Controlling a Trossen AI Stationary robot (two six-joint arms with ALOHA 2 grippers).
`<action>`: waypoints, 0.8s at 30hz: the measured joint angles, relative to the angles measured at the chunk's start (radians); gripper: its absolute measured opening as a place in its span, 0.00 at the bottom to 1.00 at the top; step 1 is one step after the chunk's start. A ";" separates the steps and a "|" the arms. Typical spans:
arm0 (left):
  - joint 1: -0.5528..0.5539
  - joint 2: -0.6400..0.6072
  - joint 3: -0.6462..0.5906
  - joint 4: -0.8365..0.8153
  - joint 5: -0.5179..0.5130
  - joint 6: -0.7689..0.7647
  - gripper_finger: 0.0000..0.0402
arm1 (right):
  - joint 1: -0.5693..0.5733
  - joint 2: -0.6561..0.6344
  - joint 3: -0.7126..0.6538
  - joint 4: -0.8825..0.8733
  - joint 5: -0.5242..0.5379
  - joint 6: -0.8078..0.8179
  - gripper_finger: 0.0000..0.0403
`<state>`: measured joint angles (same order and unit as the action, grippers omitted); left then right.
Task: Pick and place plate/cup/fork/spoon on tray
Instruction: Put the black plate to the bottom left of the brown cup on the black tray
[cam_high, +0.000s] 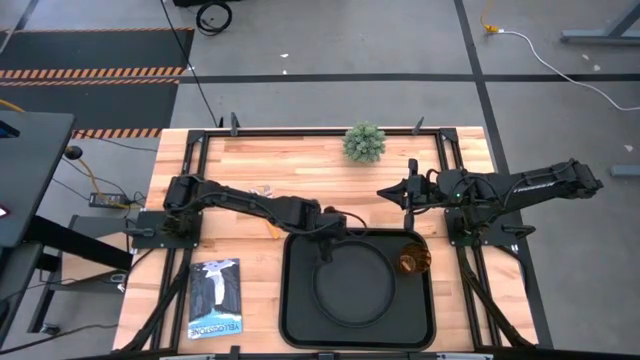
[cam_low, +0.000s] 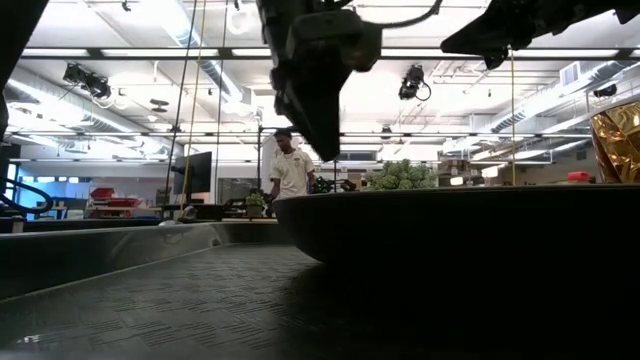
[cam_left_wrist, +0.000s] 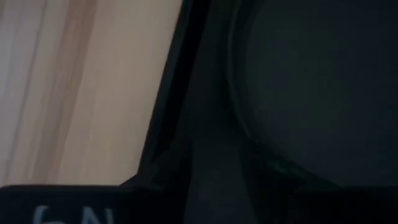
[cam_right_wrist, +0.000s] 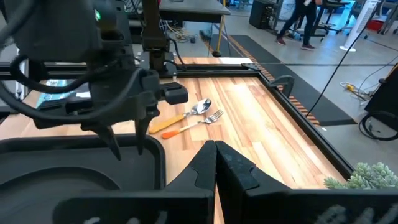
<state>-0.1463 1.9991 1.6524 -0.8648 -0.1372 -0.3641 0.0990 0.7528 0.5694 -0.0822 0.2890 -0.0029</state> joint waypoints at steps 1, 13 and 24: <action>-0.001 0.000 0.000 -0.001 0.005 -0.020 0.35 | 0.000 0.000 0.000 0.002 0.000 0.000 0.03; -0.070 0.019 -0.004 -0.142 0.172 -0.022 0.35 | 0.000 0.000 0.000 0.001 -0.003 0.003 0.03; -0.141 0.078 -0.004 -0.121 0.215 -0.078 0.35 | 0.000 0.000 0.000 0.006 -0.004 0.000 0.03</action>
<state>-0.2870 2.0766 1.6484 -0.9862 0.0779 -0.4420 0.0993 0.7527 0.5694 -0.0765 0.2850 -0.0025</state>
